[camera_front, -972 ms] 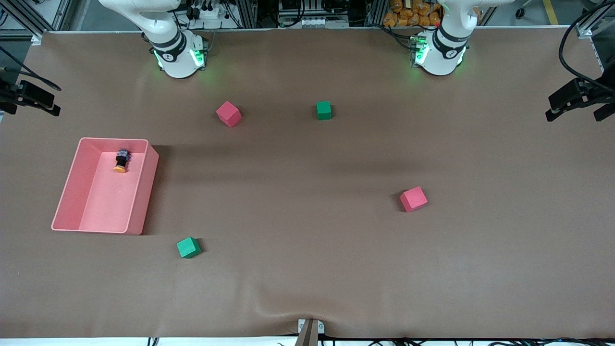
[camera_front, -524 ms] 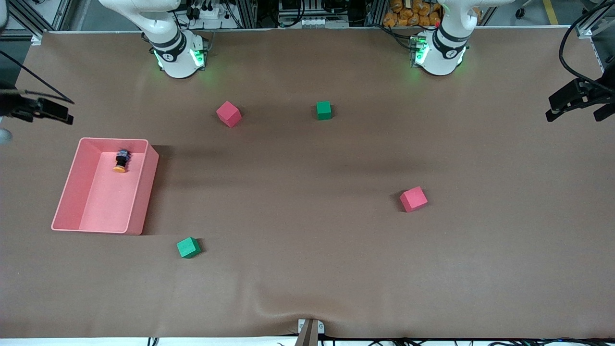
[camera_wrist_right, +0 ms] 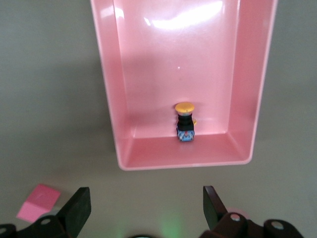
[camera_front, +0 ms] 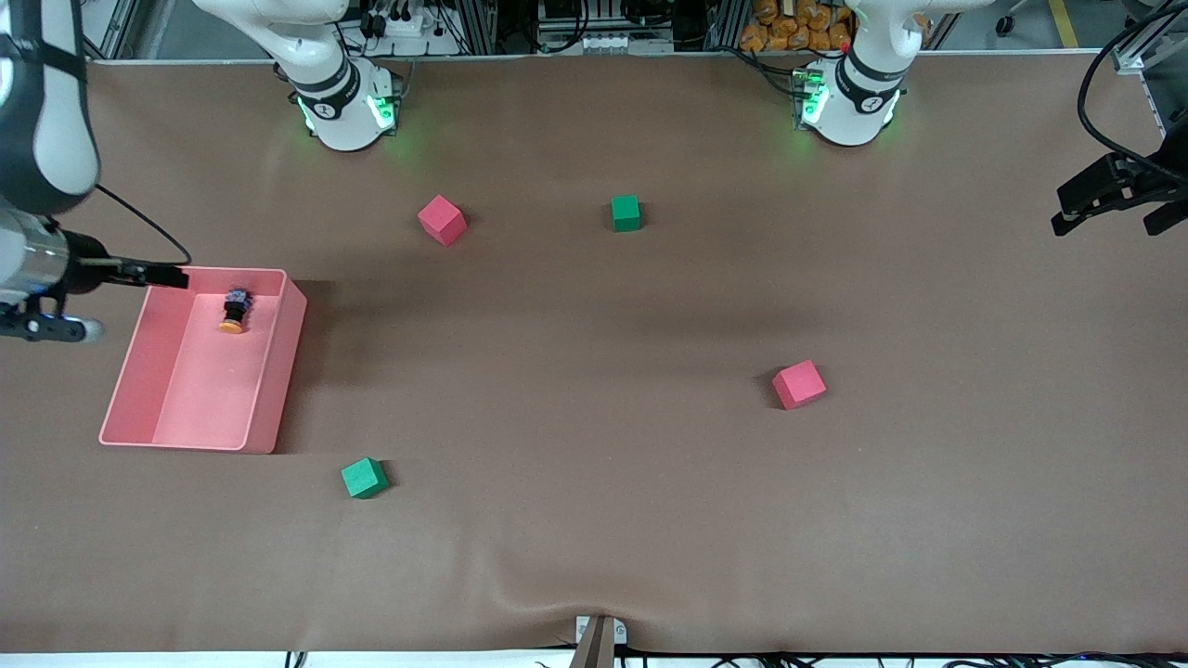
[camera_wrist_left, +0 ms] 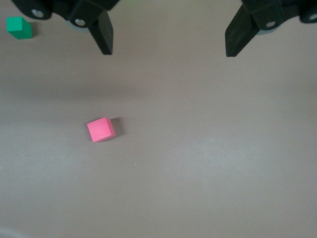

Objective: Place and upright button with both arms
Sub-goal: 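Reach the right gripper down into the pink tray over the button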

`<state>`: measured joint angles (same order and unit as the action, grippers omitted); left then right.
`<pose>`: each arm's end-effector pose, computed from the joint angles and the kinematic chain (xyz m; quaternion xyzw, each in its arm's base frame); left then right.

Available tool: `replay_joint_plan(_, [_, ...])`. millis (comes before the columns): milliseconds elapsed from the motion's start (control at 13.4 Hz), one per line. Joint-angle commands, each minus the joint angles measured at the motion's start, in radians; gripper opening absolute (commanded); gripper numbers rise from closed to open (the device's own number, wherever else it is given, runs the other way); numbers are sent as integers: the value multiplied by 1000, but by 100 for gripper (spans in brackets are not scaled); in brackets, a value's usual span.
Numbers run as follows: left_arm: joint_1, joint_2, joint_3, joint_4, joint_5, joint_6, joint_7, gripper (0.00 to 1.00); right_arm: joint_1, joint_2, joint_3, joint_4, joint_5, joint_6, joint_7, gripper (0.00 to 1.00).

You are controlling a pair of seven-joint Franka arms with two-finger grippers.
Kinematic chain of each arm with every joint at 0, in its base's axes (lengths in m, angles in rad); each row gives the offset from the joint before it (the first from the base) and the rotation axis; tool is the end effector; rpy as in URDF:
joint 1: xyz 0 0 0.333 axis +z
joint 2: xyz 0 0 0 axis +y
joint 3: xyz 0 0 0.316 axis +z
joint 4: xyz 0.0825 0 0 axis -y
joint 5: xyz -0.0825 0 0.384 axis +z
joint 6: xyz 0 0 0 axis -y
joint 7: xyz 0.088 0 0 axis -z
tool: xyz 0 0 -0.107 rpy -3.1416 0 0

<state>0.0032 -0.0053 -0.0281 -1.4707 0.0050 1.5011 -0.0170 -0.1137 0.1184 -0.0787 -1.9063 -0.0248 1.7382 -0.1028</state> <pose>0.5456 -0.0131 0.6681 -0.9998 0.0037 -0.0179 0.0022 0.5442 -0.1072 0.4156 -0.9888 0.0409 0.1434 0.0047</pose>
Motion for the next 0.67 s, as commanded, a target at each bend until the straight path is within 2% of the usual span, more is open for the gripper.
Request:
replay_joint_plan(0, [9,4,-4,7,-14,-9,15,100,-64,45,10,-79,-15,116,-104,100])
replay_joint_plan(299, [4,4,-4,9,-13,-9,14,100,-93,161,10,-88,-15,202,-143,100])
replay_joint_plan(598, [3,4,-4,10,-13,-9,14,100,-107,216,10,-171,-15,352,-163,100])
